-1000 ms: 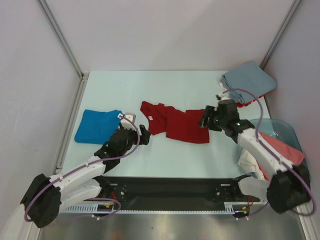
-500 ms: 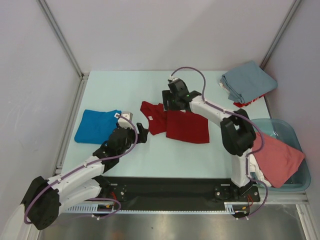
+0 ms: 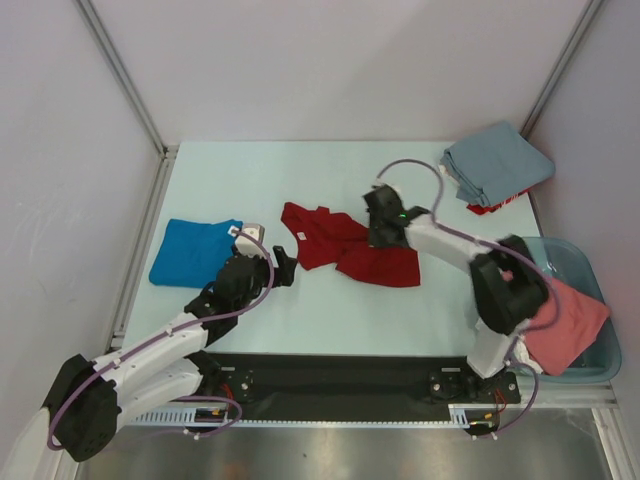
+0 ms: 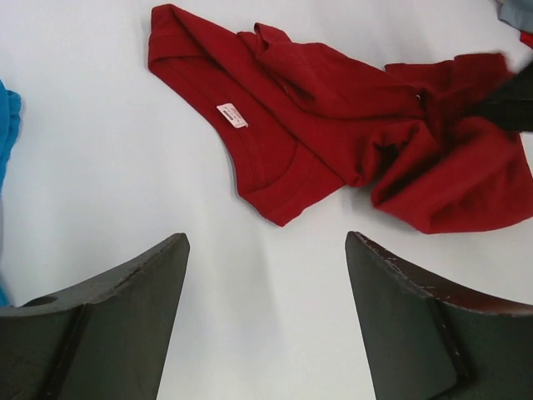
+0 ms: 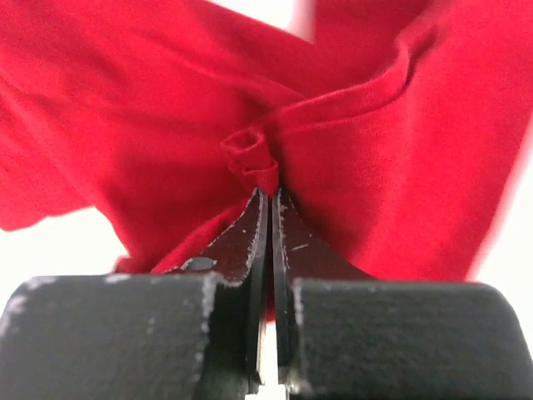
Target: Fold and stack the t-shirts
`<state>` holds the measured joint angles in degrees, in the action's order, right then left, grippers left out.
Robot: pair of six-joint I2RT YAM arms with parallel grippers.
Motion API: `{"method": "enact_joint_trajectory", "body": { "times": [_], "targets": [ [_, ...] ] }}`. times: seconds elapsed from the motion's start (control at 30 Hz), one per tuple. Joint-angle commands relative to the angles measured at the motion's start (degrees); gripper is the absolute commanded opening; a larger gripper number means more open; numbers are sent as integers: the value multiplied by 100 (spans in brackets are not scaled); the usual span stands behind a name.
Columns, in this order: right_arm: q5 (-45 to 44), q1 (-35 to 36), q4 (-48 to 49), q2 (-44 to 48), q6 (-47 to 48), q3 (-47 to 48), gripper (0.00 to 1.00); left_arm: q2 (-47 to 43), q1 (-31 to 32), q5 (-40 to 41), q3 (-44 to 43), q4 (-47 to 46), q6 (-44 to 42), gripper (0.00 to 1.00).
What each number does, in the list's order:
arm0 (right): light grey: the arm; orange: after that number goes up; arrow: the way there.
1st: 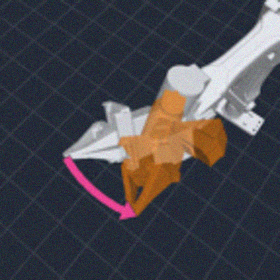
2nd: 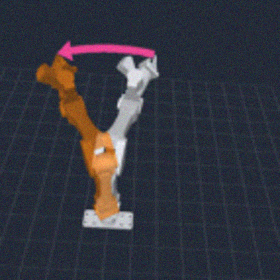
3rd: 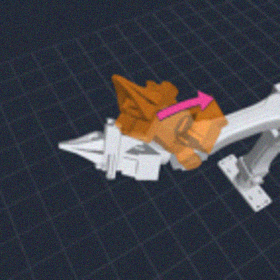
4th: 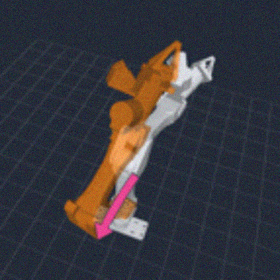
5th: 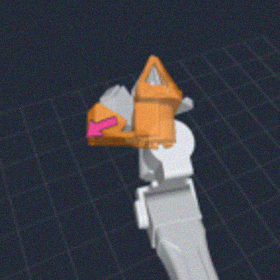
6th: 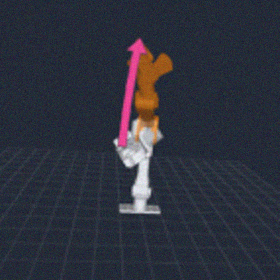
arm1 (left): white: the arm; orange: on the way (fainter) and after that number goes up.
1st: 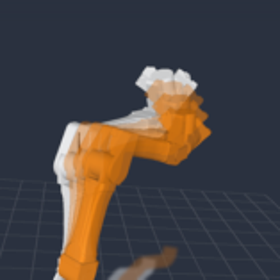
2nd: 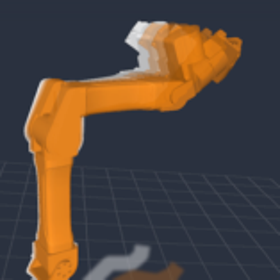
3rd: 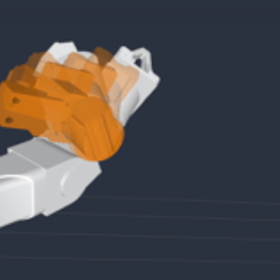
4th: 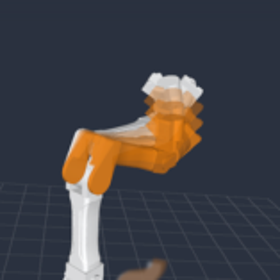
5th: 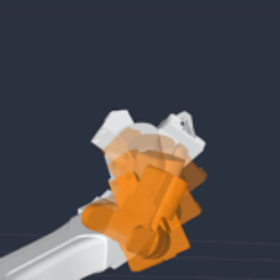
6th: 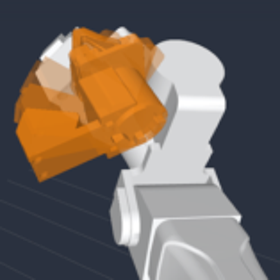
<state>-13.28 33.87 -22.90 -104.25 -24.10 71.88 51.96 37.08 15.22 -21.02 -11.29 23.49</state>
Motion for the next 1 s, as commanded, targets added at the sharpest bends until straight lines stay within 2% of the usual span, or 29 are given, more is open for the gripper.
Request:
{"method": "enact_joint_trajectory", "body": {
  "times": [0.0,0.03,0.07,0.13,0.2,0.3,0.37,0.43,0.47,0.6,0.73,0.8,0.93,0.97],
  "targets": [
    [-176,-825,775,2014,-463,-1216,0,-72,-43,-46,-96,-75,25,82],
    [34,-1029,839,2353,-560,-1942,0,-55,-43,-54,-104,-75,25,82],
    [88,-1475,839,3052,-639,-2228,0,-46,-34,-55,-105,-75,25,82],
    [80,-1864,691,3732,-762,-3008,0,-37,-34,-55,-105,-84,24,82],
    [-69,-2399,472,4723,-824,-3477,0,-29,-43,-54,-105,-84,16,82],
    [-62,-2806,390,5518,-878,-3961,0,-37,-43,-28,-105,-75,7,82],
    [-26,-2886,470,5827,-930,-3962,0,-55,-43,-11,-96,-84,7,82],
    [36,-2825,436,5697,-903,-3673,1,-46,-43,7,-87,-84,-2,82],
    [-138,-2746,348,5644,-982,-3542,0,-46,-43,16,-96,-58,-2,82],
    [-1762,-2245,-215,5888,-1396,-3136,0,-81,-43,77,-96,-14,-28,82],
    [-1881,-2516,-584,6512,-1466,-3049,0,15,-43,-18,-87,-66,-46,83],
    [-1802,-2771,-786,6847,-1423,-2960,0,225,-43,-238,-122,-189,-81,79],
    [-2125,-2965,-1304,7120,-1282,-2749,0,1479,-43,-213,-1173,721,68,63],
    [-2222,-2991,-1418,7137,-1316,-2775,0,1709,-52,-204,-1351,846,103,61]
  ]
}}
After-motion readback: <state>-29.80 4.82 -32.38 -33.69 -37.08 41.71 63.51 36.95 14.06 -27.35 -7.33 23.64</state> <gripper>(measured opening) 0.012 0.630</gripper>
